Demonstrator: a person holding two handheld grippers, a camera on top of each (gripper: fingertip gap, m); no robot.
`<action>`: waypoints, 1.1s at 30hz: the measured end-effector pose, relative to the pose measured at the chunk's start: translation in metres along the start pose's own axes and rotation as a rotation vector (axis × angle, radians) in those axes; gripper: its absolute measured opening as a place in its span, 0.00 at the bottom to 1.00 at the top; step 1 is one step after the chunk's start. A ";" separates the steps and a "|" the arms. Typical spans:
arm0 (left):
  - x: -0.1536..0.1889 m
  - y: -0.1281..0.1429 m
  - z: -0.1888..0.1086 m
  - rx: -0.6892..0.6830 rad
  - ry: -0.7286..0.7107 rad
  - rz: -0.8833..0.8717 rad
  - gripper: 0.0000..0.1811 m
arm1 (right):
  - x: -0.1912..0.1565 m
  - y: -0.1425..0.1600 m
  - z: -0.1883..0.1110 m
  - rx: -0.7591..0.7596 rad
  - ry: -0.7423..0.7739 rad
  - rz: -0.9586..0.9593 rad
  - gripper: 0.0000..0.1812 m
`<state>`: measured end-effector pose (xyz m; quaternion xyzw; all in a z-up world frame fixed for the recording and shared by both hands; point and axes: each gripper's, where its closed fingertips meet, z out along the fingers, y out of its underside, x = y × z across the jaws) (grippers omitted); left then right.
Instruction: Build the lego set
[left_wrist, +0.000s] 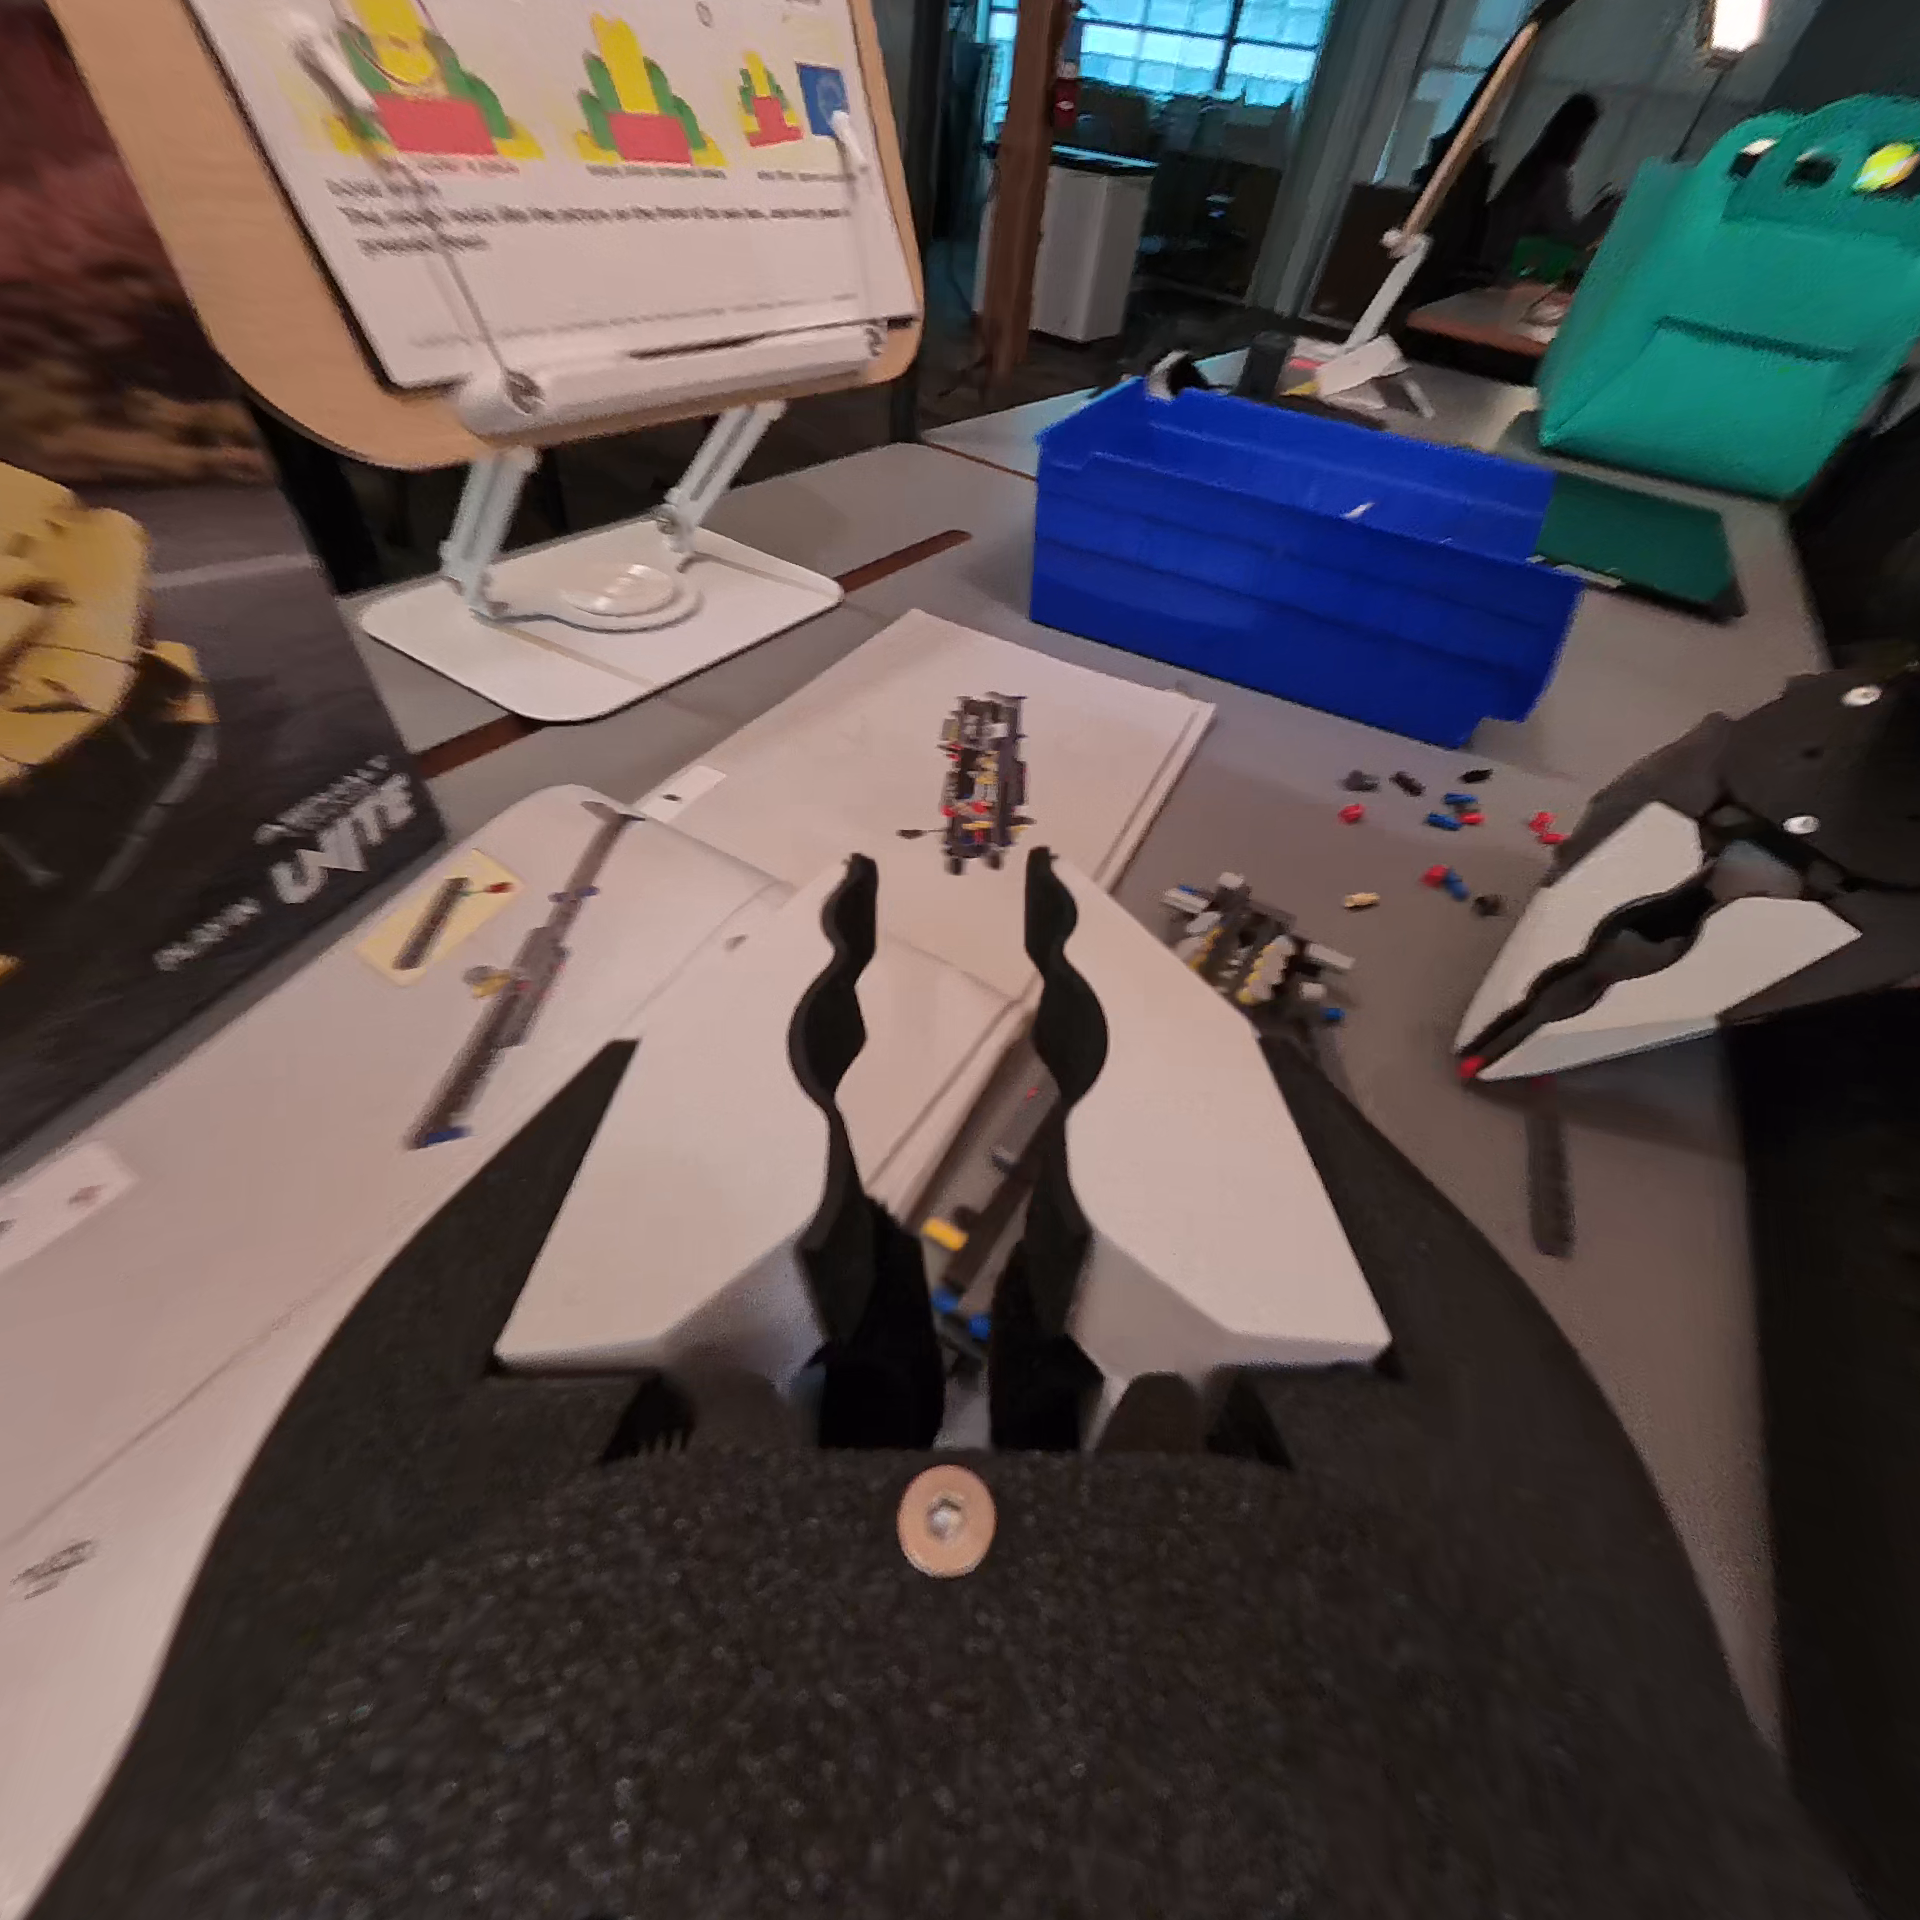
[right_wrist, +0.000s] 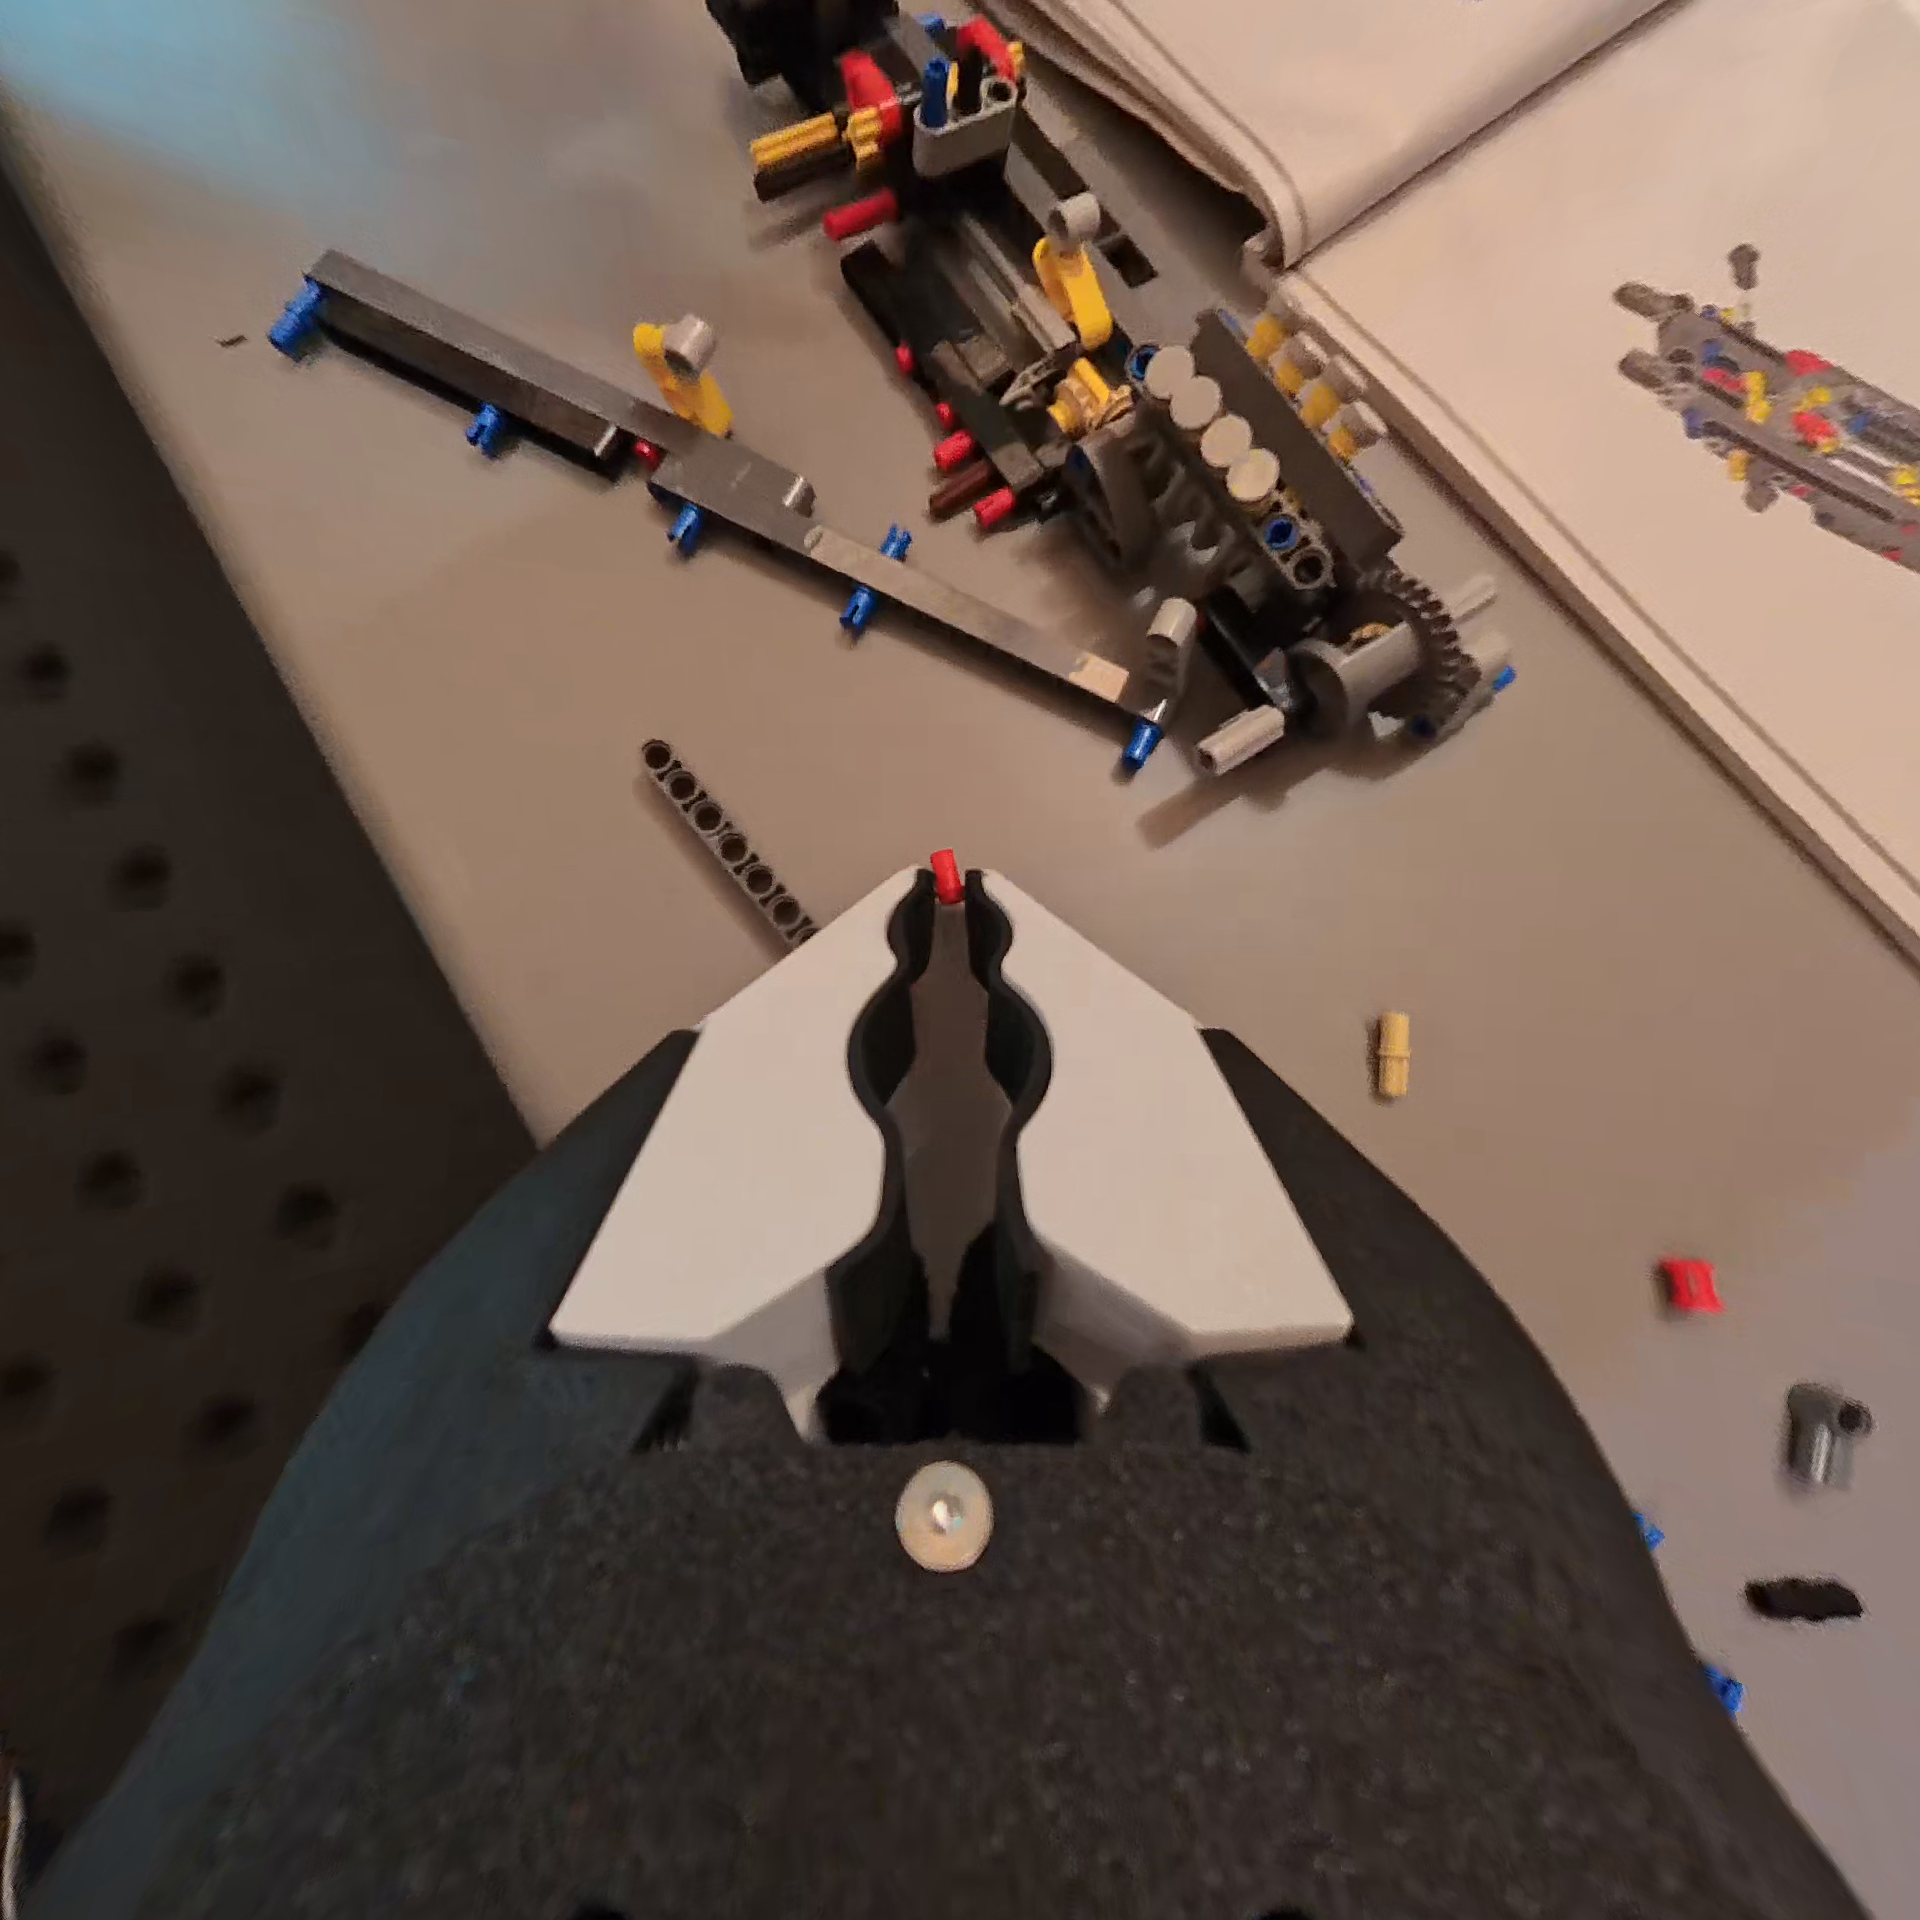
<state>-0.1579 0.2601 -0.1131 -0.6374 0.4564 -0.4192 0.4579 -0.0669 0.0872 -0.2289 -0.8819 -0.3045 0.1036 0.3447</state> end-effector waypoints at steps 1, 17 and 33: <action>-0.008 -0.003 -0.005 0.003 -0.043 0.028 0.15 | 0.000 0.001 0.002 -0.012 -0.006 -0.010 0.02; -0.118 0.038 -0.050 -0.229 -0.563 0.020 0.11 | 0.054 -0.072 0.000 0.395 0.159 0.066 0.13; -0.087 0.047 -0.023 -0.212 -0.366 -0.078 0.11 | 0.062 -0.062 -0.005 0.388 0.177 0.068 0.05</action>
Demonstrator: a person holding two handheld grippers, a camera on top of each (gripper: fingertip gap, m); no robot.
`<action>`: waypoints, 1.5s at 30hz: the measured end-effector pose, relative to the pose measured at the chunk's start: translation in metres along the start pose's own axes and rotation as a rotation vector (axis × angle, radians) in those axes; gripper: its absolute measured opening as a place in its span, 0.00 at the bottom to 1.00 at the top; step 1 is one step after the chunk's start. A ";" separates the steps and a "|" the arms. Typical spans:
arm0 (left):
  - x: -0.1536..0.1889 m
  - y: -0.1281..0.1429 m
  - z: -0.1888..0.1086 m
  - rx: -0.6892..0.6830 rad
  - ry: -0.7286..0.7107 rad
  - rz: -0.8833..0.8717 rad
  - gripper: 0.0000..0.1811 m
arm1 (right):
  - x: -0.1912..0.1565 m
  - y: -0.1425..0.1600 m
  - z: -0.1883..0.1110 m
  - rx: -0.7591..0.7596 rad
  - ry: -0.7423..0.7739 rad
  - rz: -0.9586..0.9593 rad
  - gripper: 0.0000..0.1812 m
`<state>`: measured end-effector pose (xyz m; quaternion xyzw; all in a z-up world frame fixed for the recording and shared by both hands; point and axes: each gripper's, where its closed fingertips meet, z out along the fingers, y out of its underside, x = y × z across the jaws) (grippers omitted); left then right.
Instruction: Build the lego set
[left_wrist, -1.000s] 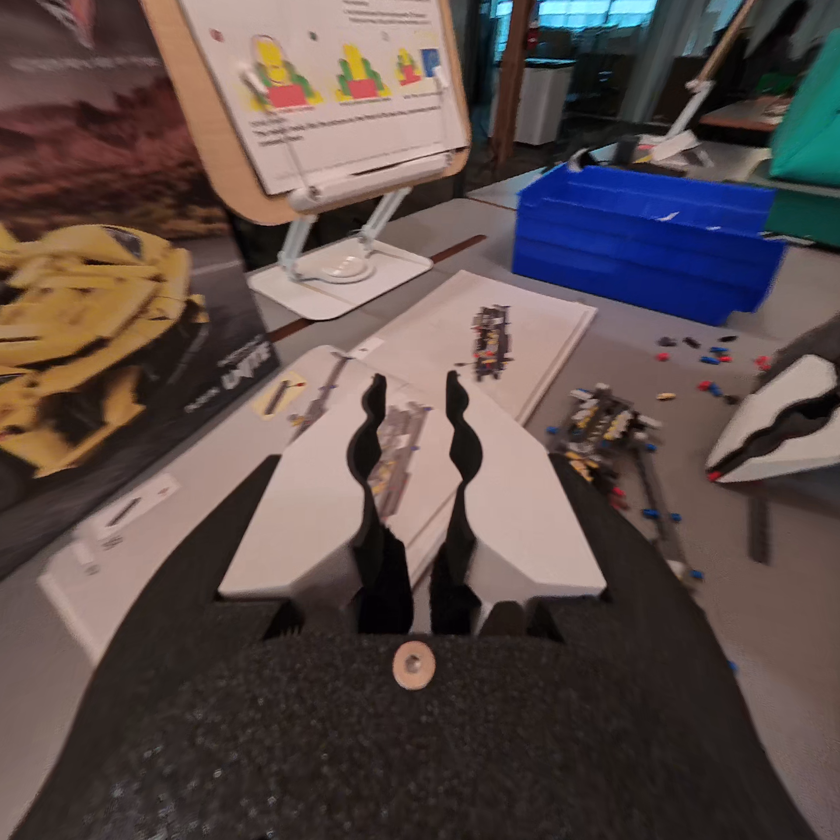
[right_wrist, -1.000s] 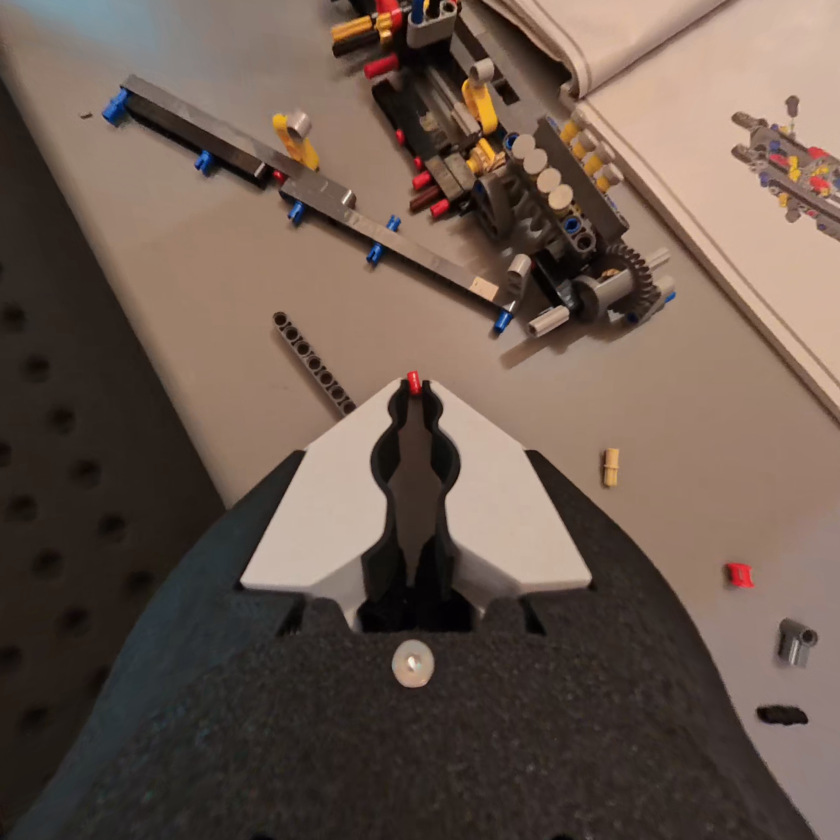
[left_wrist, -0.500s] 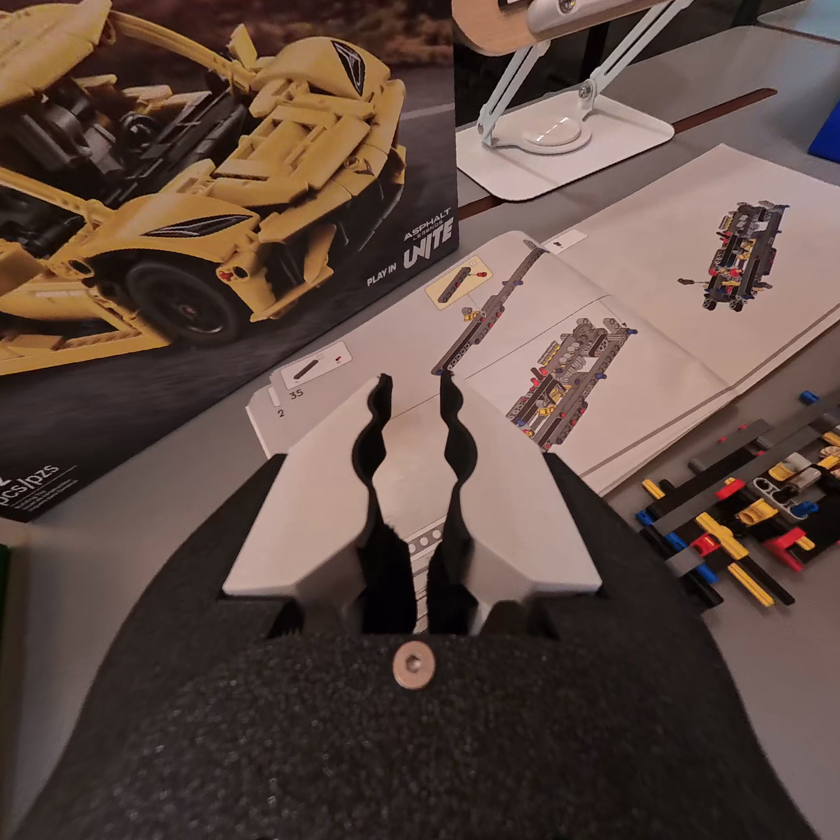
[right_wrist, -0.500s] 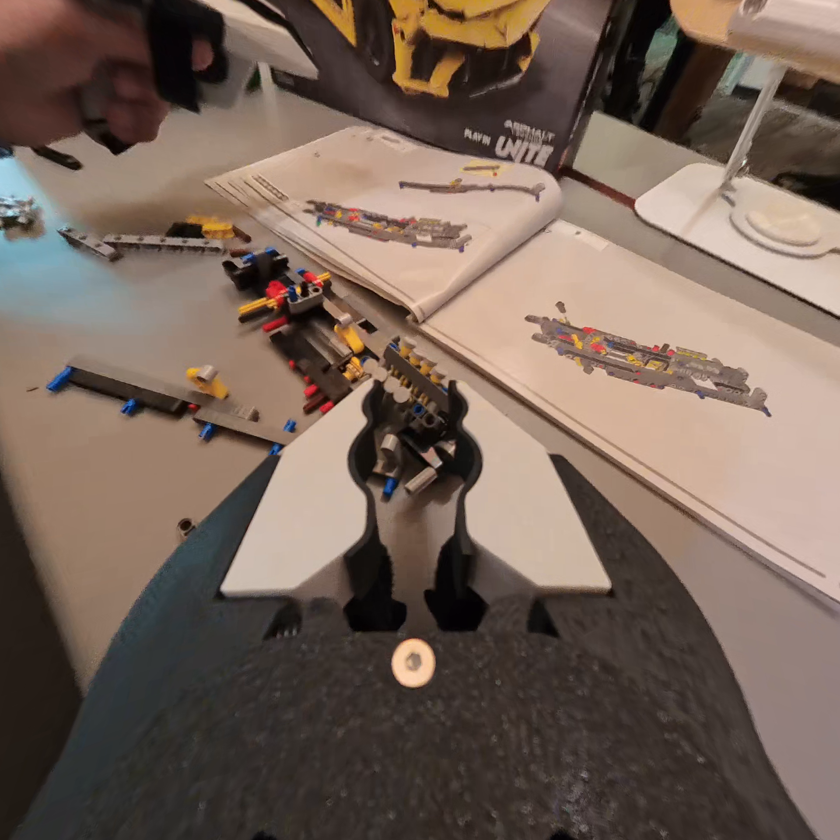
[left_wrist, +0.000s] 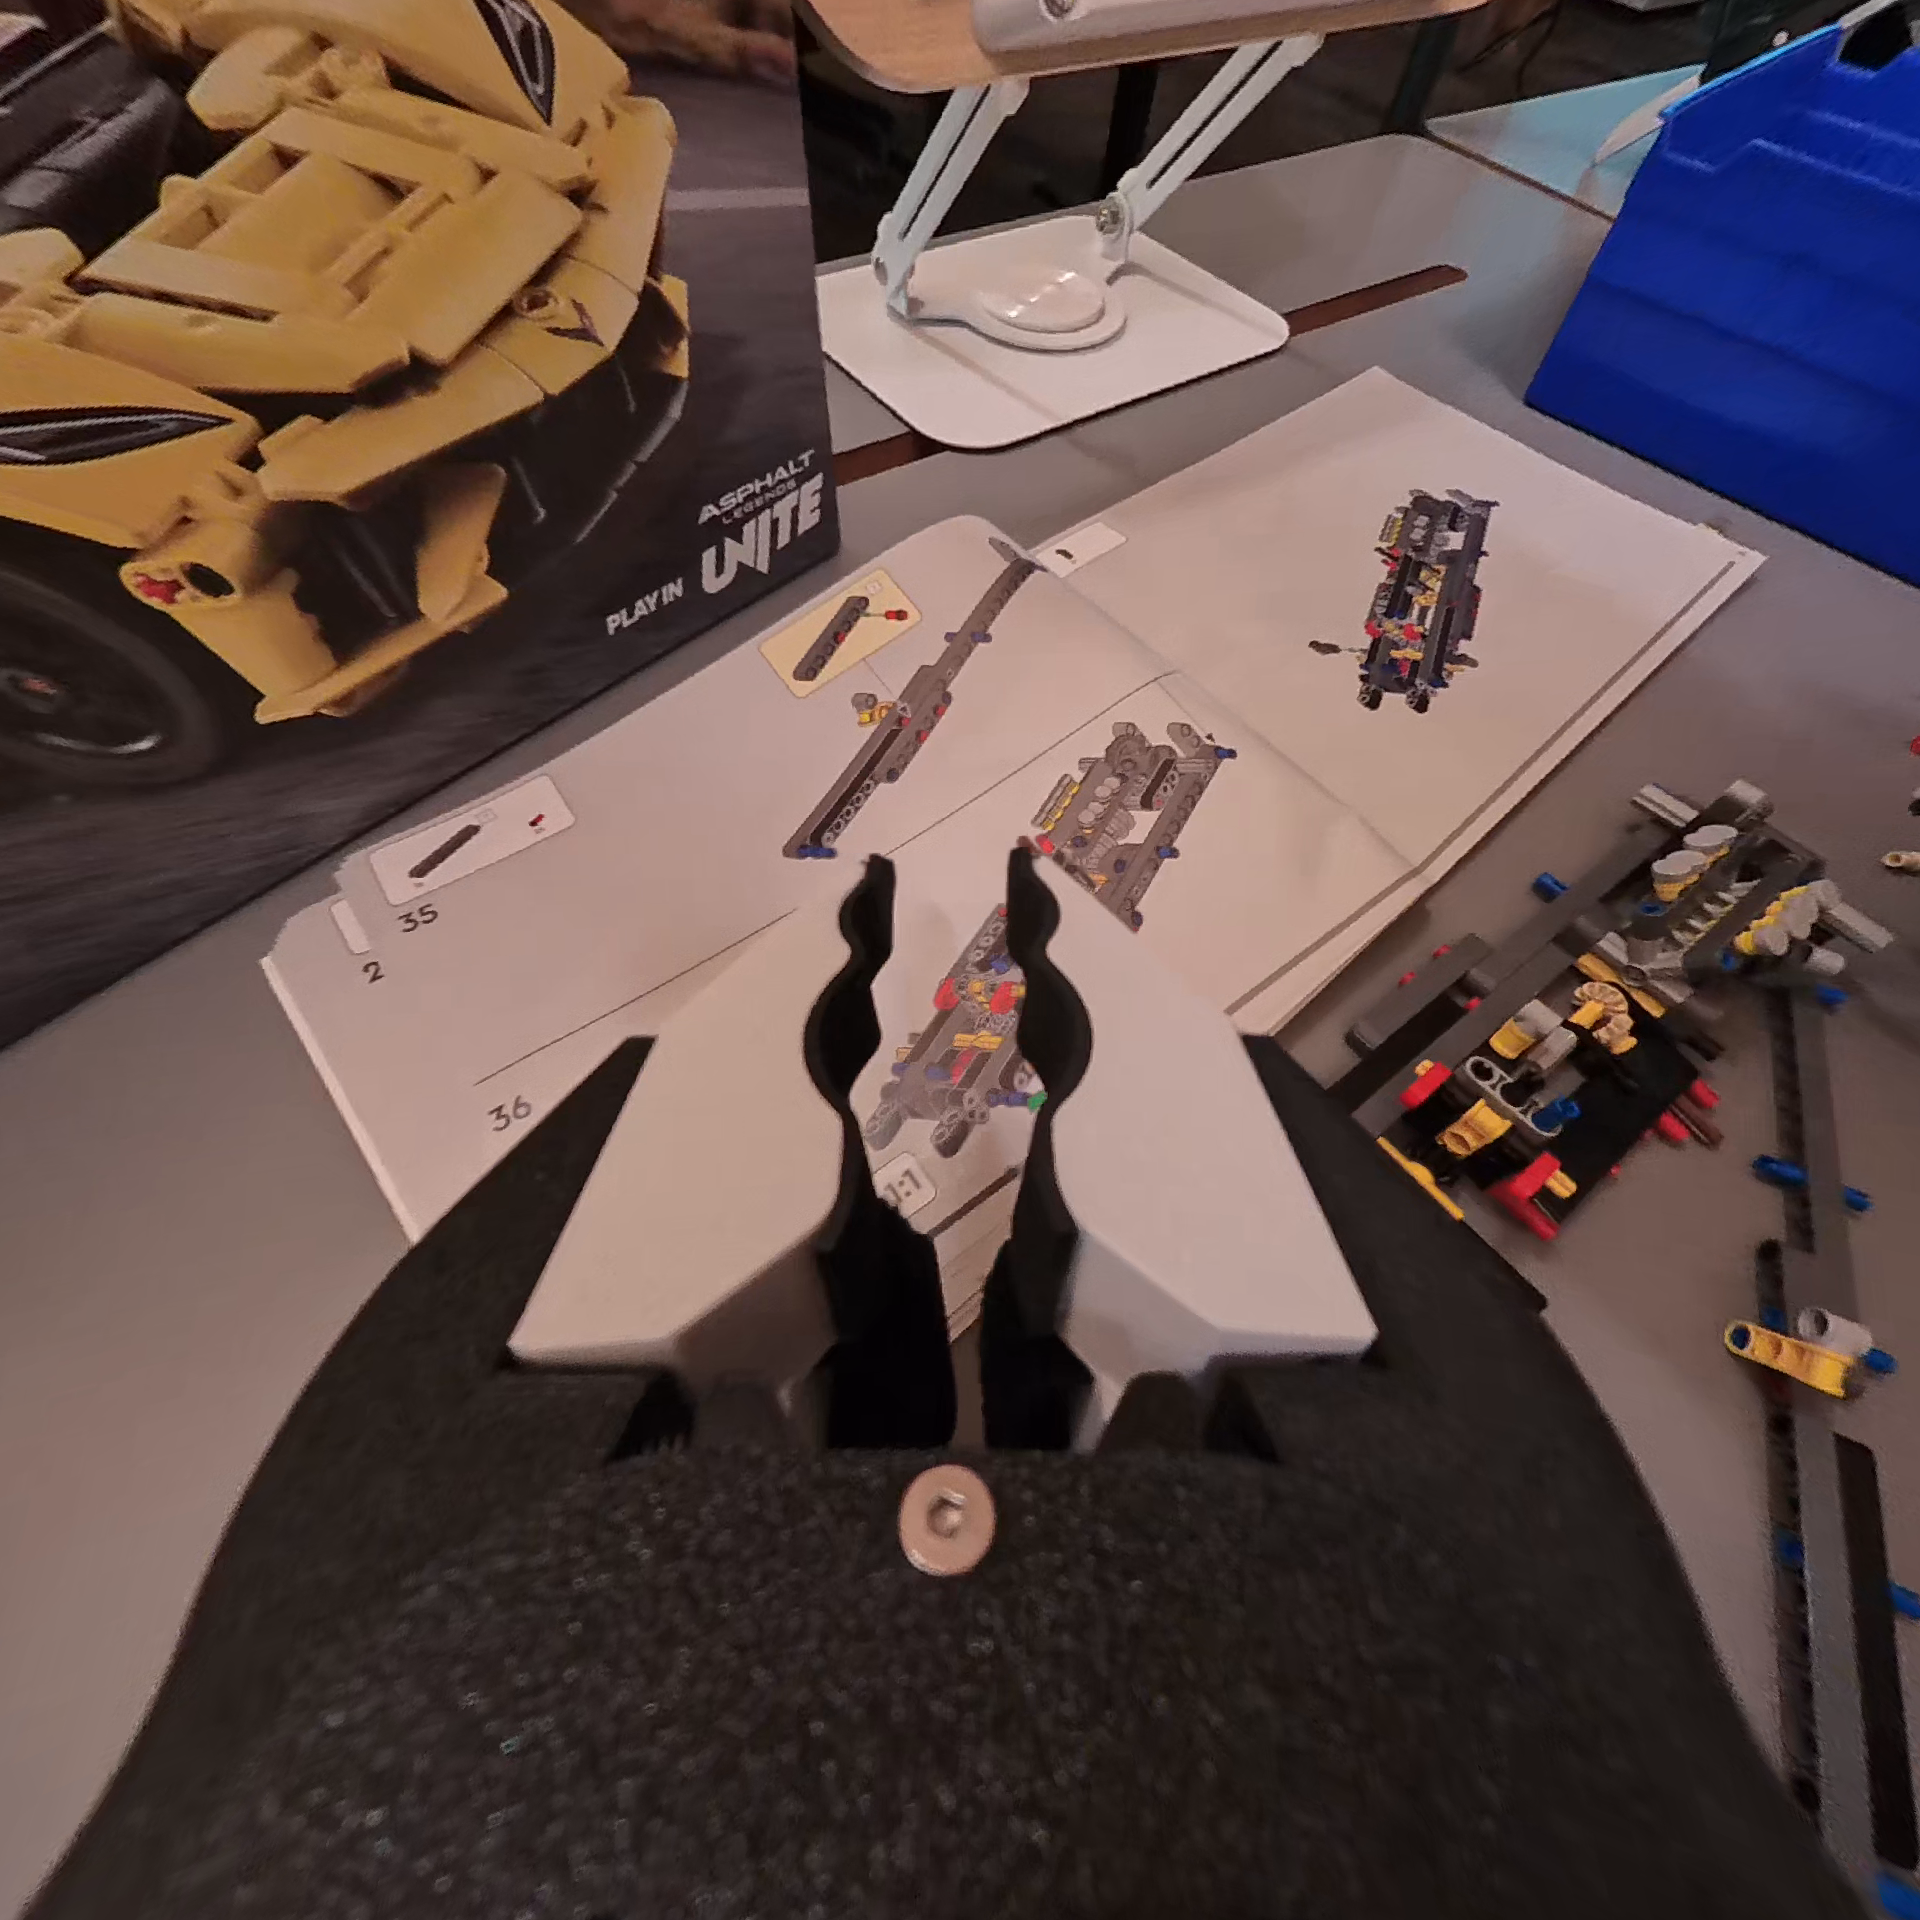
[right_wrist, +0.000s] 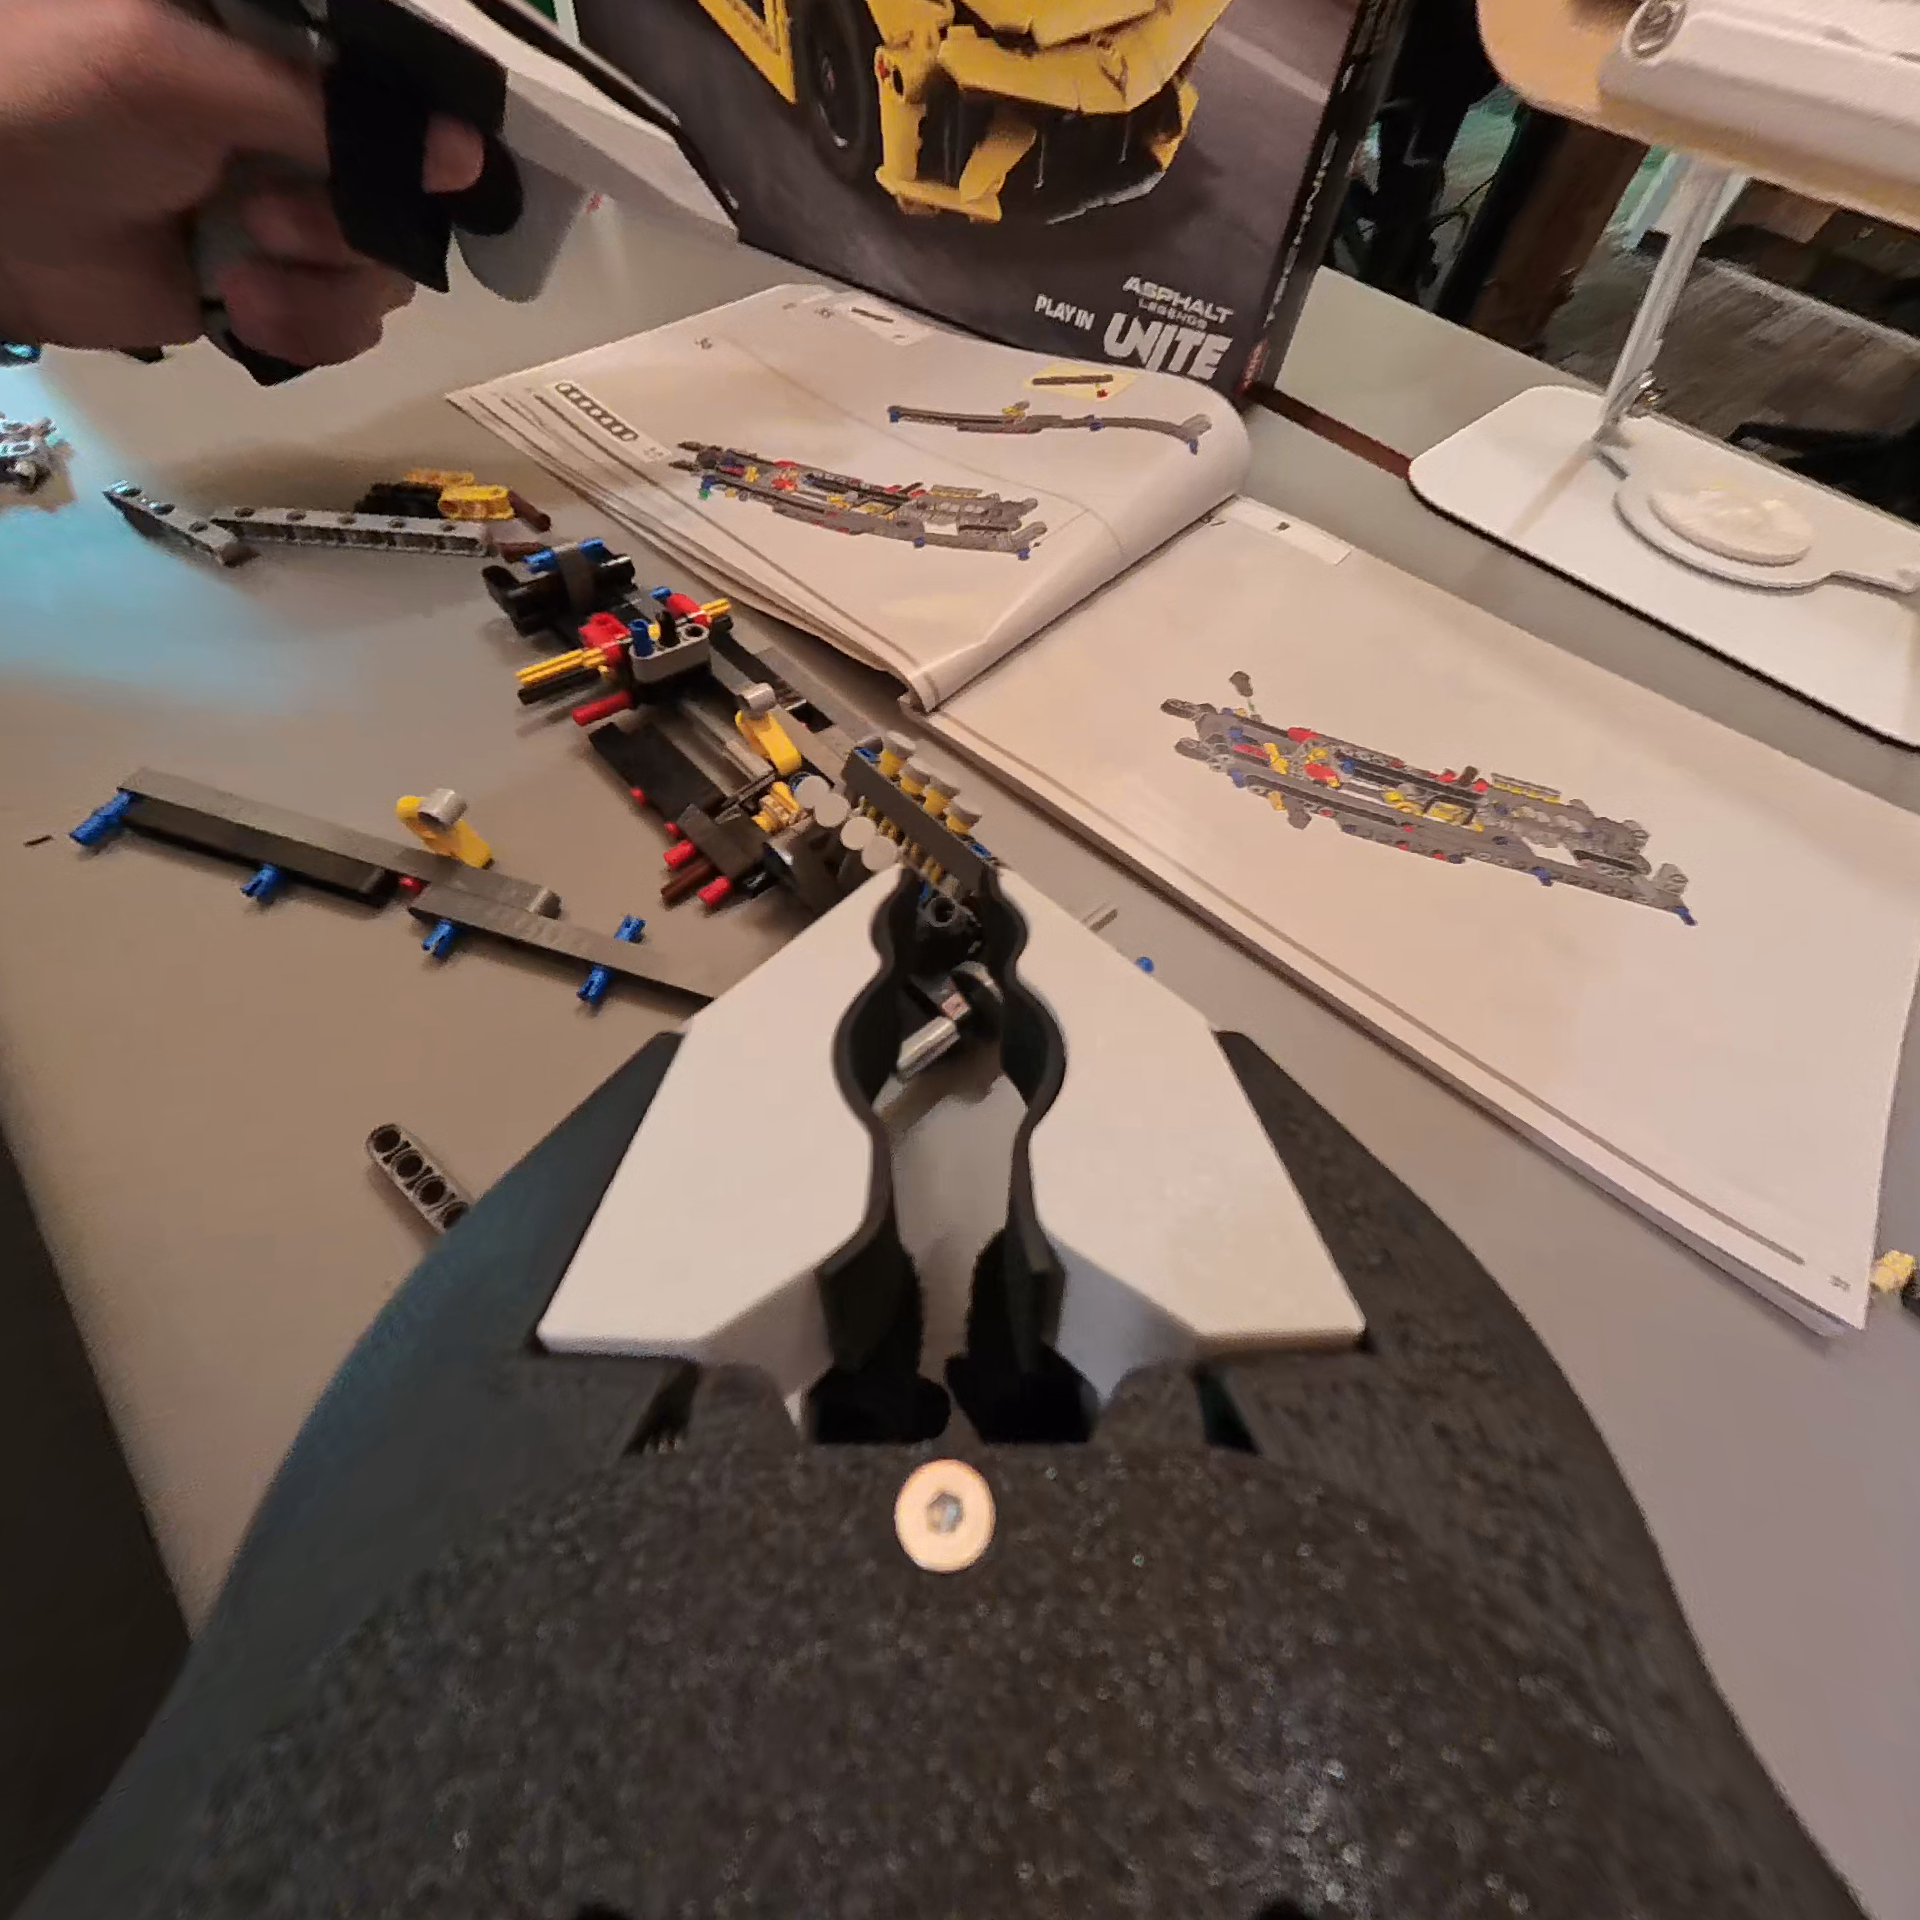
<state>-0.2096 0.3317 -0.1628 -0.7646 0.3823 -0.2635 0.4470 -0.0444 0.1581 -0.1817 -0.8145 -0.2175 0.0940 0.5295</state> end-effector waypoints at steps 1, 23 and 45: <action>0.002 -0.001 0.000 0.001 0.001 0.022 0.12 | -0.003 0.001 0.001 -0.009 -0.015 -0.001 0.06; 0.151 -0.035 -0.055 0.206 0.691 0.099 0.12 | -0.088 0.067 -0.039 -0.503 -0.343 -0.382 0.14; 0.243 0.051 -0.082 -0.254 1.098 0.206 0.04 | -0.106 -0.035 -0.039 -0.353 -0.131 -1.276 0.03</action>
